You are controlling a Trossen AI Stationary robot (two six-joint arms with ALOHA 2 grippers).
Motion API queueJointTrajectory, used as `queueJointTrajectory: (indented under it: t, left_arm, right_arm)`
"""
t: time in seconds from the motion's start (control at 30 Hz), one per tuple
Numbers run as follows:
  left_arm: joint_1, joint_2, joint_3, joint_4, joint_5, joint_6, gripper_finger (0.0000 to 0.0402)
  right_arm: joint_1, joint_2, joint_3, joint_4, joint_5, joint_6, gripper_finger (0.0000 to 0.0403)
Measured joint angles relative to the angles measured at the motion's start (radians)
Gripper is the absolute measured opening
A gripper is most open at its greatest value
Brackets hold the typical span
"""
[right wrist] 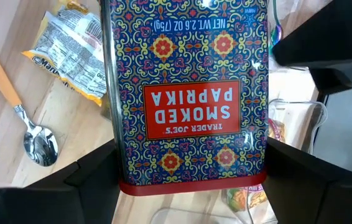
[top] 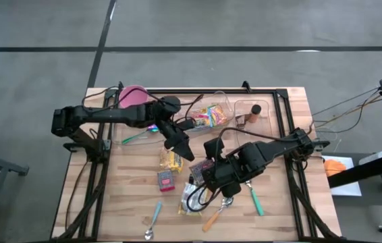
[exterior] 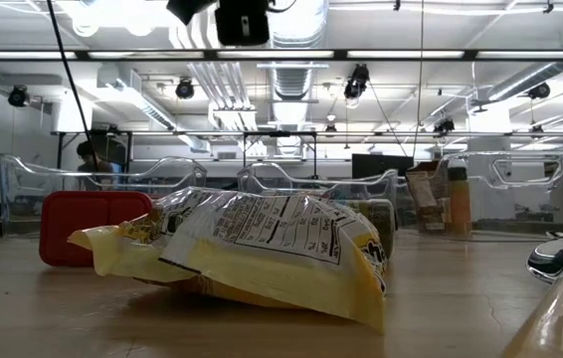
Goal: Pick & Place Food Item
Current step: Put the red seasoning can into the right transparent bin
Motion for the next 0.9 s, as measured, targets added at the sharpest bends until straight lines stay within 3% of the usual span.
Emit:
queueJointTrajectory:
  t: [0.1, 0.27, 0.53, 0.9]
  left_arm:
    - [-0.006, 0.0, 0.001, 0.041, 0.036, -0.008, 0.0266]
    - [-0.03, 0.007, -0.001, 0.051, 0.09, -0.009, 0.0322]
    - [-0.03, 0.008, -0.001, 0.055, -0.12, 0.004, 0.039]
    - [-0.036, 0.006, -0.003, 0.052, -0.145, -0.011, 0.0394]
  right_arm:
    - [0.0, 0.0, 0.0, 0.0, 0.0, -0.001, 0.0306]
    - [0.0, 0.0, 0.0, 0.001, 0.0, -0.002, 0.0306]
    - [0.0, 0.0, -0.001, 0.001, -0.001, 0.002, 0.0306]
    - [0.004, 0.0, -0.001, 0.0, 0.0, 0.011, 0.0306]
